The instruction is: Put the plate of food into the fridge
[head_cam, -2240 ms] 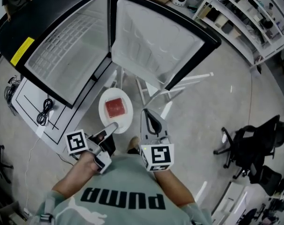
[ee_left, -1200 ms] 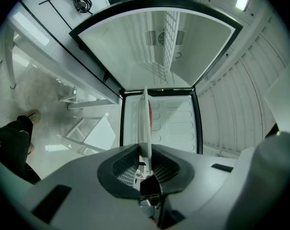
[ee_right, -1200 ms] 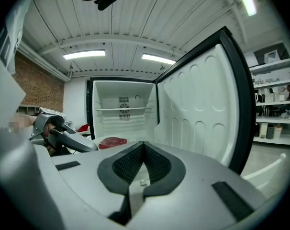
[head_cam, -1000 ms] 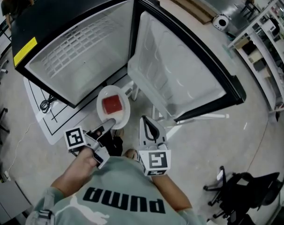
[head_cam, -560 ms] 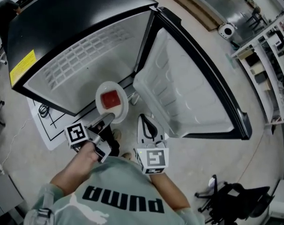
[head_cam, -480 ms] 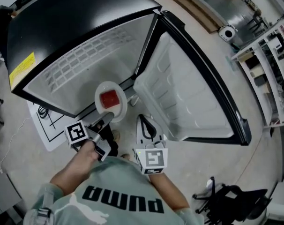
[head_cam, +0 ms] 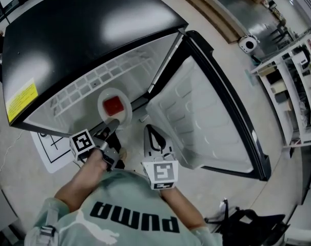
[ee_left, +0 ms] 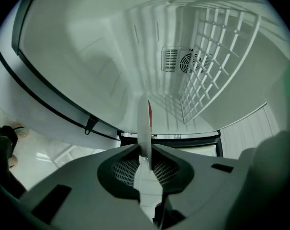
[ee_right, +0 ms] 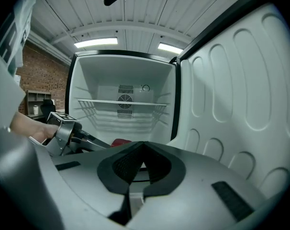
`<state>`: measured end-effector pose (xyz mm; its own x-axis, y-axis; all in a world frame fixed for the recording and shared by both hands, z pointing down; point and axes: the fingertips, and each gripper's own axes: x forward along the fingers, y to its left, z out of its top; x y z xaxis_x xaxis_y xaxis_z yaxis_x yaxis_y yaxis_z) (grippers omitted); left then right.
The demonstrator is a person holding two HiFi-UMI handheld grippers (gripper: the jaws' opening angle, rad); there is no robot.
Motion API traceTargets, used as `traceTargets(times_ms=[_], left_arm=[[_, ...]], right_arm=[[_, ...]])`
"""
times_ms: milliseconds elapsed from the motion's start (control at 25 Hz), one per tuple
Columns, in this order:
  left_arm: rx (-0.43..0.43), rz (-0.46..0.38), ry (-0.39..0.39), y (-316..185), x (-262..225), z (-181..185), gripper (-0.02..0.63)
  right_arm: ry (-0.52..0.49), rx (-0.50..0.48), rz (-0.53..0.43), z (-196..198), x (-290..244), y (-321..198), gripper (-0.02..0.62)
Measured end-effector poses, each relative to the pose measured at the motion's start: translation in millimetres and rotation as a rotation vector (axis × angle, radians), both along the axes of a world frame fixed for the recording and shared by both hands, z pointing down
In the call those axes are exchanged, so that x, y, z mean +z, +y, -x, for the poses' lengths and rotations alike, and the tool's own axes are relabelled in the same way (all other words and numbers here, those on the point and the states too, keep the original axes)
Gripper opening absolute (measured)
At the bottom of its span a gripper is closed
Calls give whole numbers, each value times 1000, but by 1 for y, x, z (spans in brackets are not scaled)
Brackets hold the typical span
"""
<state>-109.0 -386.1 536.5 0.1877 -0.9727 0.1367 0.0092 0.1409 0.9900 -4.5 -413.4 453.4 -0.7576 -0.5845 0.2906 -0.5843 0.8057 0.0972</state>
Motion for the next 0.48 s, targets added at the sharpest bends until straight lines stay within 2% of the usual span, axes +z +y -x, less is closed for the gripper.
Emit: traceTargets(times_ms=[480], left_arm=[[-85, 23, 15, -36, 32, 35, 60]], right_arm=[[44, -21, 6, 16, 12, -7, 5]])
